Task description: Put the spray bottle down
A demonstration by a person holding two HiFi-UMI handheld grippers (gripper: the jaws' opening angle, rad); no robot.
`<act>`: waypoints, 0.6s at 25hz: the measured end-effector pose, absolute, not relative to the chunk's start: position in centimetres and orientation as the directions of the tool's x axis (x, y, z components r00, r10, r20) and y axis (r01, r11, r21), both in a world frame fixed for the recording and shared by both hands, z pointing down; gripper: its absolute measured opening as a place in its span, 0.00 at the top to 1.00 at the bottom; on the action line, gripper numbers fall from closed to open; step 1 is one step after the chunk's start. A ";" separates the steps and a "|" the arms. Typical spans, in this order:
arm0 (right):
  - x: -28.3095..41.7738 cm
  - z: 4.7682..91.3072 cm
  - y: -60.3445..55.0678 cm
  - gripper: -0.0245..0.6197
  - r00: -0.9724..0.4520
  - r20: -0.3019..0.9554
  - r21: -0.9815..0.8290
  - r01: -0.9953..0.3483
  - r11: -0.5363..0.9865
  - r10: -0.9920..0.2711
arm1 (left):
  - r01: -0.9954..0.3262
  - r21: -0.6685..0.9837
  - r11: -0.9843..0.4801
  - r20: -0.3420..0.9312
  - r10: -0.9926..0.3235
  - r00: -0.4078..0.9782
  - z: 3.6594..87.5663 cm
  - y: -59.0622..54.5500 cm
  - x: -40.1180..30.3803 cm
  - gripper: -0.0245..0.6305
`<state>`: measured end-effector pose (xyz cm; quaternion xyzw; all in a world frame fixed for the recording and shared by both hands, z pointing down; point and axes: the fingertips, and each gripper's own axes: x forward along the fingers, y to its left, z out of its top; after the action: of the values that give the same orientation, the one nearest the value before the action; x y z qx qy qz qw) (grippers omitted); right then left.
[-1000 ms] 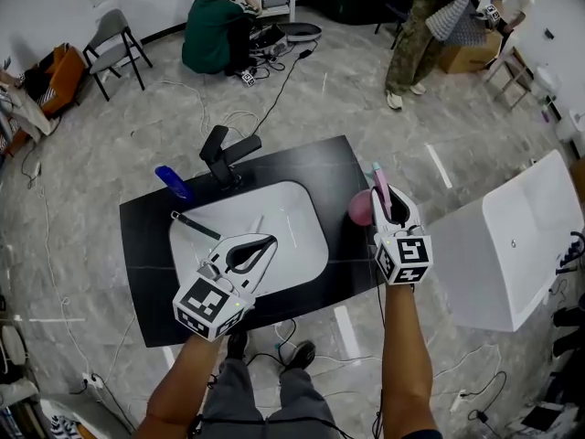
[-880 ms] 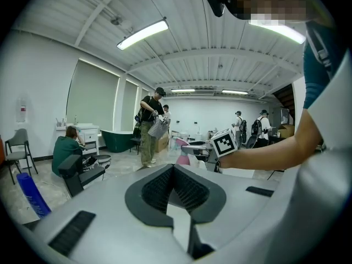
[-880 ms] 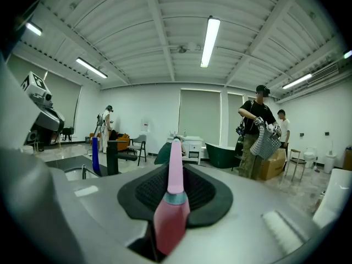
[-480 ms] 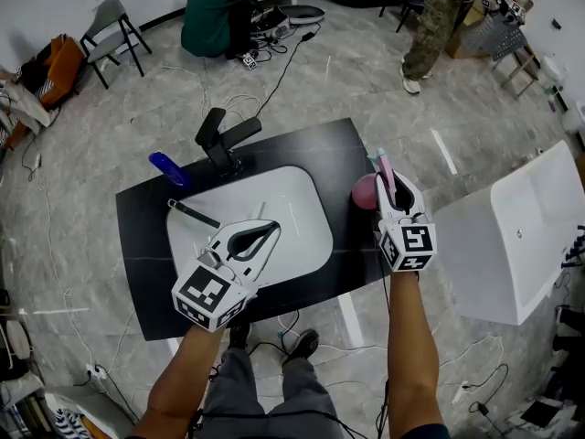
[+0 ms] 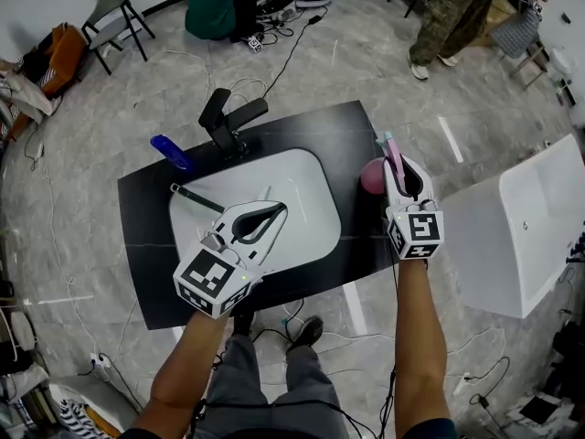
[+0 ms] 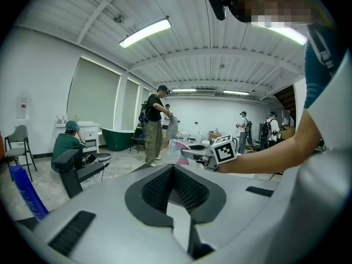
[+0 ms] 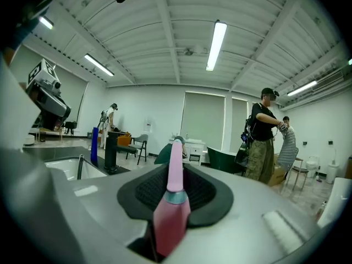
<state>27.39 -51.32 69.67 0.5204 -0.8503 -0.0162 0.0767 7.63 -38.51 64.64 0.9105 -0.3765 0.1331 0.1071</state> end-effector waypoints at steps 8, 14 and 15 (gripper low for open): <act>26.7 69.7 -50.6 0.76 -0.462 0.138 0.100 -0.873 0.477 -0.876 | -0.711 0.089 -0.698 0.316 -0.657 0.685 63.6 -38.3 7.3 0.96; 26.8 69.1 -49.7 0.71 -0.471 0.145 0.082 -0.871 0.485 -0.870 | -0.707 0.082 -0.703 0.309 -0.656 0.688 62.4 -37.8 7.4 0.96; 26.9 68.9 -49.4 0.70 -0.471 0.145 0.081 -0.871 0.485 -0.870 | -0.706 0.080 -0.703 0.309 -0.656 0.688 62.2 -37.7 7.4 0.96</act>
<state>26.91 -49.42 68.91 0.5074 -0.8577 0.0020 0.0834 7.44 -37.72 62.23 0.9137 -0.3728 0.1294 0.0967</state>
